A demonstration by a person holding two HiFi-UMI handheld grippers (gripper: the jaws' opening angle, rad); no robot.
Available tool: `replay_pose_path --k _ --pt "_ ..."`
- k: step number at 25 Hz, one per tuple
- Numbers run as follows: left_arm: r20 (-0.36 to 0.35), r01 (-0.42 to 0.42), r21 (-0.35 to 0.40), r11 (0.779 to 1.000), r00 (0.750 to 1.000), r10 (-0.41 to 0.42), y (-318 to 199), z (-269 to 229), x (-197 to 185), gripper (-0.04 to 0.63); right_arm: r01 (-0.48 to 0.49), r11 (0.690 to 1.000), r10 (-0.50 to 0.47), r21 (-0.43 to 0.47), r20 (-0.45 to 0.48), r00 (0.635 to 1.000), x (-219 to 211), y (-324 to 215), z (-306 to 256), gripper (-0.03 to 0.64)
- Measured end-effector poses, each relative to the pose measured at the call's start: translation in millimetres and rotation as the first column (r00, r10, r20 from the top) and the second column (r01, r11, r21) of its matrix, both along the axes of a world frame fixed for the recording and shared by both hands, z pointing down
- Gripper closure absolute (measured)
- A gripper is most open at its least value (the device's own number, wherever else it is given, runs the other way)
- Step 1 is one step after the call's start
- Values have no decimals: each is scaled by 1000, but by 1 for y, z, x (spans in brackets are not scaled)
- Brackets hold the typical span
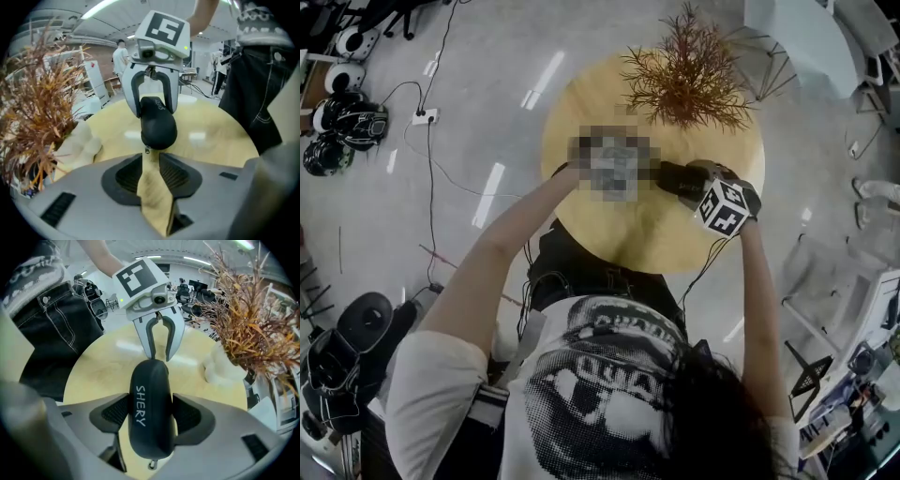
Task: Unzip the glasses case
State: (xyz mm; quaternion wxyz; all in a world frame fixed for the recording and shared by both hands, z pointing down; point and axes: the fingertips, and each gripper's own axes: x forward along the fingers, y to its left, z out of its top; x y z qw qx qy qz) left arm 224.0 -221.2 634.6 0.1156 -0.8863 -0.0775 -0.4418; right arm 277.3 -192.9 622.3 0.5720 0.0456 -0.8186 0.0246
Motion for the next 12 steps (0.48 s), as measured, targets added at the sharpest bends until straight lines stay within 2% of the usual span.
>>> replay_pose_path --k 4,9,12 --pt "19 -77 36 996 997 77 -1 3 6 507 10 1000 -9 -15 16 1000 0 0 -1 321" --pt "44 -166 71 984 986 164 -3 8 13 509 23 999 -22 -42 29 999 0 0 1 322" --pt "50 -203 66 977 978 200 0 7 15 553 17 999 -15 -49 43 999 0 -1 -1 322"
